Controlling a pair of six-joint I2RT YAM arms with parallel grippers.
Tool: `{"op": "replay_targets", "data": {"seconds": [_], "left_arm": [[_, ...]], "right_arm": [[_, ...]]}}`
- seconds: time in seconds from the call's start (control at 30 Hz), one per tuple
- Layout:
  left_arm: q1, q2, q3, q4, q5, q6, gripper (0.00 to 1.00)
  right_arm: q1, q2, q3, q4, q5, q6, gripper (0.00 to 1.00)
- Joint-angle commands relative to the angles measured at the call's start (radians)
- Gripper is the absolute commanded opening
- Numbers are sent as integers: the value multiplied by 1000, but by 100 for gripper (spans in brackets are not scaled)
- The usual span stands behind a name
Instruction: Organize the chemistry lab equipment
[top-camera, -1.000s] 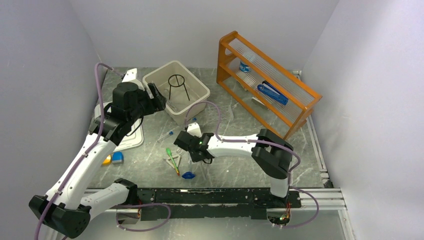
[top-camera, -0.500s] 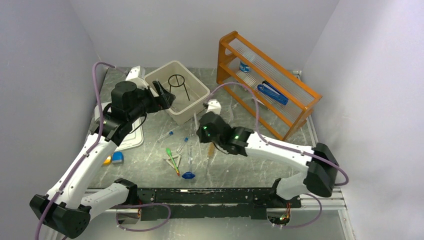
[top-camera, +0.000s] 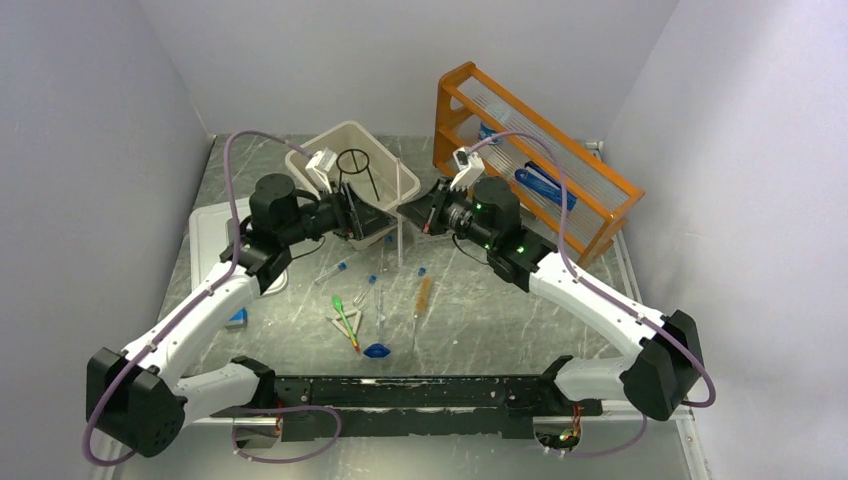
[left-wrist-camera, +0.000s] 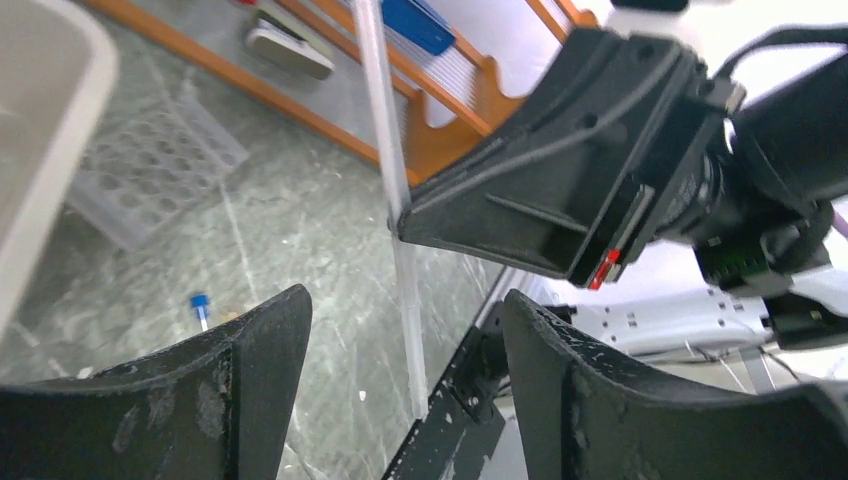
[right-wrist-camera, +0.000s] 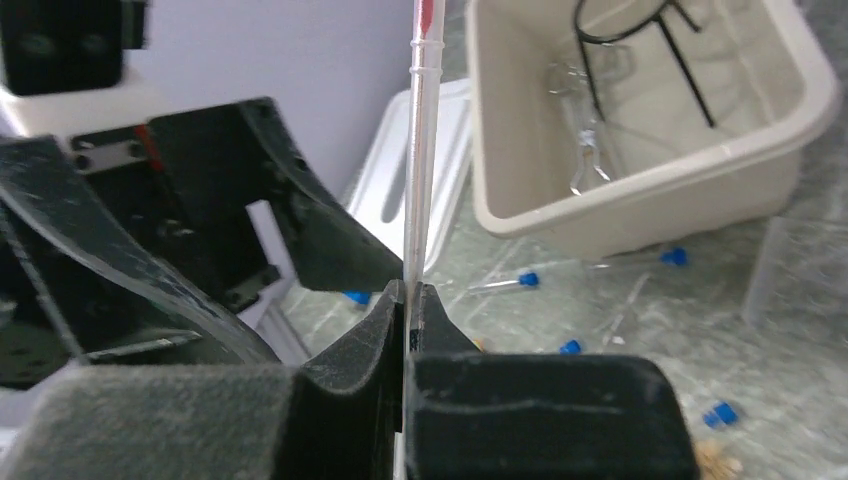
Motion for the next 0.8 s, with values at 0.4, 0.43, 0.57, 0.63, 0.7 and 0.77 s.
{"op": "replay_targets", "data": {"seconds": [0.4,0.43,0.57,0.63,0.7,0.77], "left_arm": [[-52,59,-43,296,147,-108,34],[-53,60,-42,295,146,-106,30],[-54,57,-37,266,140,-81,9],[-54,53,-31,239,129,-58,5],[-54,46,-23,202,103,-33,5],[-54,39,-13,164,62,-11,5]], "right_arm": [[-79,7,-1,203,-384,100,0],[-81,9,-1,203,-385,102,0],[-88,11,-1,202,-378,112,0],[-88,12,9,167,-354,111,4],[-90,7,17,132,-323,100,23],[-91,-5,21,105,-294,87,43]]}}
